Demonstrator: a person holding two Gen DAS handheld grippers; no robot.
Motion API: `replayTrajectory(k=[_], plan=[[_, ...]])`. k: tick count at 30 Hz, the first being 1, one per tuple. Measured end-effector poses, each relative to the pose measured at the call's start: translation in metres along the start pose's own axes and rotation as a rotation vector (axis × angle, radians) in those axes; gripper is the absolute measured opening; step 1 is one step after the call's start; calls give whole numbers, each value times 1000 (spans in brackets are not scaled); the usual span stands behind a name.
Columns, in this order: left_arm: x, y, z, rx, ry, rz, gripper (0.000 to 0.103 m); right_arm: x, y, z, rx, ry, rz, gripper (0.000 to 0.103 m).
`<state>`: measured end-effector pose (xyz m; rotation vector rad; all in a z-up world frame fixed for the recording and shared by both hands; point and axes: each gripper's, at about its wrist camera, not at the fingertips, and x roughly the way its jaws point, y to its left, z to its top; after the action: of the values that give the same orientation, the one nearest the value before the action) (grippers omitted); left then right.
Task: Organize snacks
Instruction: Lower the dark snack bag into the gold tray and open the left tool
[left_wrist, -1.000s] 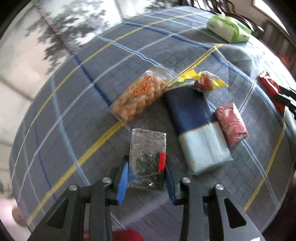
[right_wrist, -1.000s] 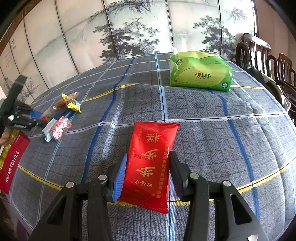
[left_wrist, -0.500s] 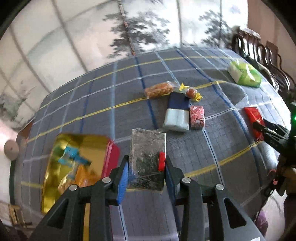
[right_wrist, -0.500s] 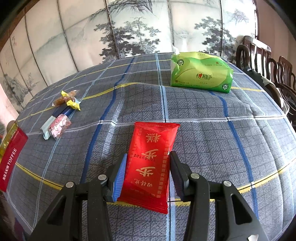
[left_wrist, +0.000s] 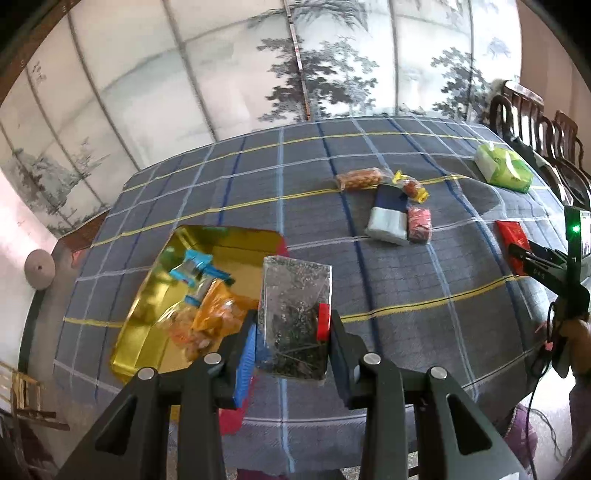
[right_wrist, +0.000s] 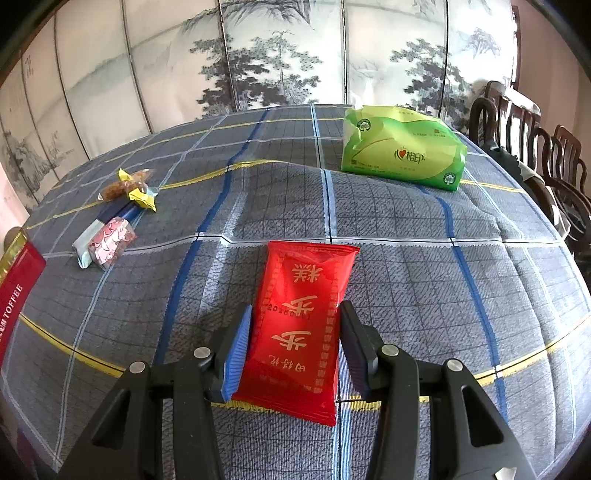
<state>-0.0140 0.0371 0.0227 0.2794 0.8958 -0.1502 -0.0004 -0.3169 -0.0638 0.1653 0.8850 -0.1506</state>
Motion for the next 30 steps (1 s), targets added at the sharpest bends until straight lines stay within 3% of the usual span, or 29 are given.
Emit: replayTrajectory(k=[7, 17, 24, 30], plan=[[4, 40, -17, -85, 32, 17, 36, 0, 3, -1, -13, 2, -18, 45], [33, 138, -46, -291, 144, 61, 36, 0, 4, -1, -16, 1, -21, 44], [57, 151, -50, -325, 190, 32, 36, 0, 4, -1, -17, 1, -22, 44], [75, 155, -51, -337, 214, 63, 36, 0, 5, -1, -17, 2, -22, 44]])
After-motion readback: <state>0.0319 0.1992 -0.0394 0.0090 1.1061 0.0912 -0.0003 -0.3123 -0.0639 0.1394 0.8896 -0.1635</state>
